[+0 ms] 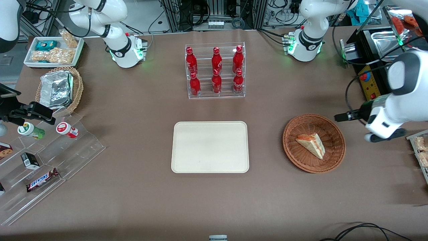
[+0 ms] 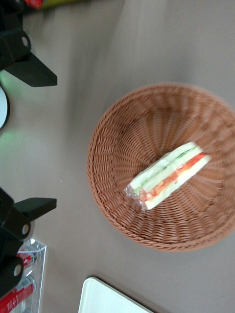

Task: Place sandwich from basket to tray
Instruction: 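Lower the open left gripper over the wrapped sandwich in the basket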

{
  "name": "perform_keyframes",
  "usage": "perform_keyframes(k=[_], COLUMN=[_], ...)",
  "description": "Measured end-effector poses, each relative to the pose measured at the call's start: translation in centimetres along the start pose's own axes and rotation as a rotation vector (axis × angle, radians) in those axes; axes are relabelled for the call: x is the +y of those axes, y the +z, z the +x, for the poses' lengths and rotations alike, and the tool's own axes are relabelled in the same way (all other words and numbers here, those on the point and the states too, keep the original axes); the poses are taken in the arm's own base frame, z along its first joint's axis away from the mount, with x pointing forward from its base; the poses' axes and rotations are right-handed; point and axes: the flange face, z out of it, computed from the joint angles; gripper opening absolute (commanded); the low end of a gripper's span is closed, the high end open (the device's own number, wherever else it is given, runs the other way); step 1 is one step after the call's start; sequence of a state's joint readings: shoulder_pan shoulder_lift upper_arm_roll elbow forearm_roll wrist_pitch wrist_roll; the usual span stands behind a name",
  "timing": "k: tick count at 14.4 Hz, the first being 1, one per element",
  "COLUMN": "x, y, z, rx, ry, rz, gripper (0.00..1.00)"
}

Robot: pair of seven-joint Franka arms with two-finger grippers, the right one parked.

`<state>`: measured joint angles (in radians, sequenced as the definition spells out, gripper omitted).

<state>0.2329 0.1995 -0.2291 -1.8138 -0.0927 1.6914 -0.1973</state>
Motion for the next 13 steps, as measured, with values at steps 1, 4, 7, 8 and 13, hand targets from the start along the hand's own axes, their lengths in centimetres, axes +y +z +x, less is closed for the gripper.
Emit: perform_keyframes(k=[1,4,7,8,13], x=[-0.3,-1.1,-0.9,-0.5,2.6], y=[1.7,4.7,6.5,7.0,9.0], z=[0.5,2.5,4.5,5.2,7.3], rx=[-0.022,0.015,0.103,0.129,0.21], ry=[-0.008,-0.165,-0.457,-0.532,-0.719], rz=[-0.006,-0.032,-0.081,-0.102,-0.189], gripper=[1.0,1.0,1.0,1.0,1.0])
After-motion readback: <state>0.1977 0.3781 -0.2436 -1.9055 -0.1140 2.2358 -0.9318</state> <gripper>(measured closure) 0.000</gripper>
